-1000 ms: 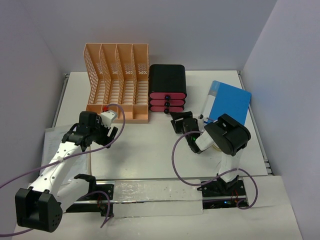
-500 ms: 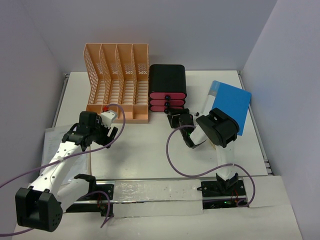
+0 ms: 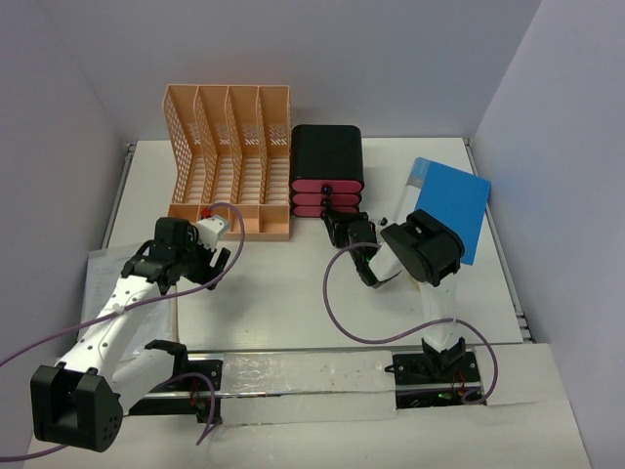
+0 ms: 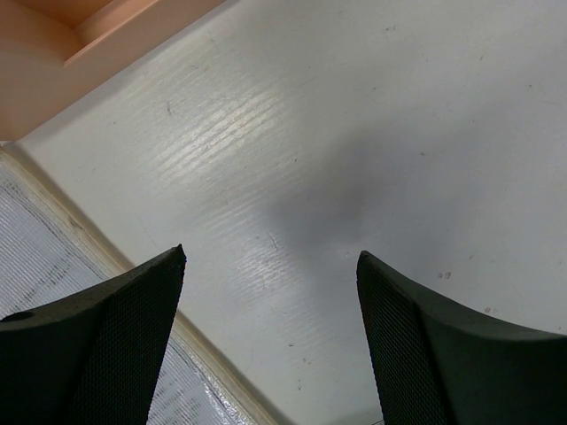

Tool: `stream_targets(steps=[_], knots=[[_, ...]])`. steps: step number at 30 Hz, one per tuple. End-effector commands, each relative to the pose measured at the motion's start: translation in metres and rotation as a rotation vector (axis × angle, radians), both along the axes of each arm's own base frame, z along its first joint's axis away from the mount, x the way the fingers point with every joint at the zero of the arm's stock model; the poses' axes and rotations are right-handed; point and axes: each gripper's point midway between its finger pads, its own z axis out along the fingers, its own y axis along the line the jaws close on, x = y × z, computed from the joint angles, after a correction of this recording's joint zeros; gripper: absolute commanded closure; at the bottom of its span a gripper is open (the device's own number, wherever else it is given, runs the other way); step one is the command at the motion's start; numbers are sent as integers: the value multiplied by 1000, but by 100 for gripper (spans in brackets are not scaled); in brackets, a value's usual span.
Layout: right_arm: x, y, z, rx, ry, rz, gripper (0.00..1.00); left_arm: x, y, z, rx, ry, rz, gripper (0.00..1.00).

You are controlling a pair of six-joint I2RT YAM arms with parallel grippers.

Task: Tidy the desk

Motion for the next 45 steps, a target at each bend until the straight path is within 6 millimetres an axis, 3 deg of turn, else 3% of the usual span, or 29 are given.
stream_targets(steps=[1,11,19,26,45], knots=[[9,-7,-6,14,8,-44,60,8,-5,15,-24,-35,-21,16],[2,-7,-5,72,3,-32,88,7,-6,14,-26,-30,-28,16],[-21,-14,8,95,-26,-4,96,7,-6,16,-29,-32,-30,16],[-48,-15,15,82,-33,58,97,7,-7,19,-33,-39,-31,16],[-122,-7,-15,144,39,129,97,6,-6,25,-37,-56,-24,15]])
